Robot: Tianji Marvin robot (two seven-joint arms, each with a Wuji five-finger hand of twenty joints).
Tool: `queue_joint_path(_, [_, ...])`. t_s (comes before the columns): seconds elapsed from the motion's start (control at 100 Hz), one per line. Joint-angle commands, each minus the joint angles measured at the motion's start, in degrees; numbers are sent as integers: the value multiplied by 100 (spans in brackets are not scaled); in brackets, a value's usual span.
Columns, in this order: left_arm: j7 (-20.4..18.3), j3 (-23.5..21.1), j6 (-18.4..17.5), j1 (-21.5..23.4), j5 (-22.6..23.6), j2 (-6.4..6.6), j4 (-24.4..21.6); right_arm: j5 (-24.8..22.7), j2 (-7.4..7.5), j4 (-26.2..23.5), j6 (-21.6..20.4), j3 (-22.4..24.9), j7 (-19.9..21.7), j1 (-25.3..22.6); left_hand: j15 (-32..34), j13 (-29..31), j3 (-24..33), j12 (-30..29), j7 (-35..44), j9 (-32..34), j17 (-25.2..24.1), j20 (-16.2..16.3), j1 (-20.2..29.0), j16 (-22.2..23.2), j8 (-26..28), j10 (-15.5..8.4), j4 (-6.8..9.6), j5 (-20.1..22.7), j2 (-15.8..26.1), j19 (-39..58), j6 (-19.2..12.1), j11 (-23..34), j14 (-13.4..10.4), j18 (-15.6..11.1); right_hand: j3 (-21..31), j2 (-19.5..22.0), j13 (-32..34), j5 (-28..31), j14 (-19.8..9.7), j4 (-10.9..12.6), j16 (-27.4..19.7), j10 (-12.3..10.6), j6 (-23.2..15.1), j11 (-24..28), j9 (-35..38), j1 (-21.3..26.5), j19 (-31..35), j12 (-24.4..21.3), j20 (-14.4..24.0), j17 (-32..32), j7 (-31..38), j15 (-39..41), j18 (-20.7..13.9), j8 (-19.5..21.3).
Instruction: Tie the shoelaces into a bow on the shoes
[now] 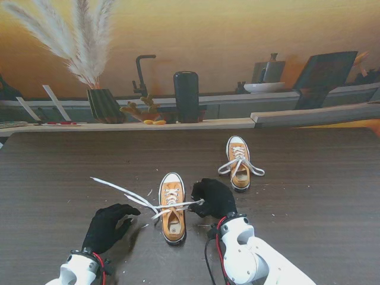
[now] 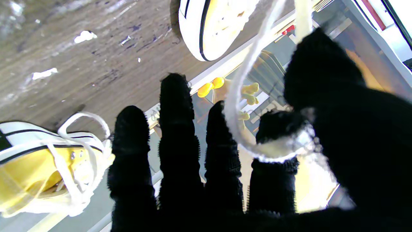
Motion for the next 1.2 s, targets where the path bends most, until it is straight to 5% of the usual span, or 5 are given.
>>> queue_joint_path(0.0, [-66,-5,2,32,-7,-4,-58,-85,-33,53,13,-54,-41,44,56,120,-39,125,31,57,-44,-26,222,164,-44,-145,-131,175,150,98,-193,44,-70,-157,410,-344,227,172,-68,45,-39,-121,61,131,145,168,154,-16,-50,90,270,36,54,197])
queue_joint_path(0.39, [-26,-26,-12,59,10,-9,-71,-983,-214,785,244,-481,-1641,459,62,132,-40,119,38,55,-38,-20,197,168,-41,-135,-138,186,131,111,-196,43,-57,-153,969,-1272,1212,1678,-128,-314,82,-251,329,346,1278,132,549,-42,-103,1013,737,379,381,1193])
queue_joint_path(0.65, [-35,-31,2,78,-13,-12,-92,-952,-255,814,349,-481,-1724,449,65,131,-28,119,30,66,-40,-18,174,170,-44,-129,-147,191,117,119,-182,45,-59,-150,-477,1563,1336,1876,136,1040,164,-49,486,165,1622,-1403,584,129,-85,989,621,326,626,1283])
queue_joint_path(0.96, [-58,-19,6,73,-17,-8,-97,-618,-394,711,268,-309,-1997,305,69,138,-28,120,29,68,-38,-19,176,172,-41,-127,-155,199,120,125,-182,45,-50,-144,-778,3187,1190,1630,454,1325,61,287,258,-689,1526,-1617,425,-326,-179,730,-1287,-92,774,-659])
queue_joint_path(1.19, [-51,-15,8,72,-13,-9,-97,-430,-468,576,134,-190,-2172,179,74,140,-33,121,32,73,-37,-19,185,175,-37,-119,-161,198,126,131,-176,48,-60,-148,-620,2883,766,-480,579,467,-124,475,-204,-1252,995,-1183,256,-1074,-388,236,-2011,-526,654,-3617])
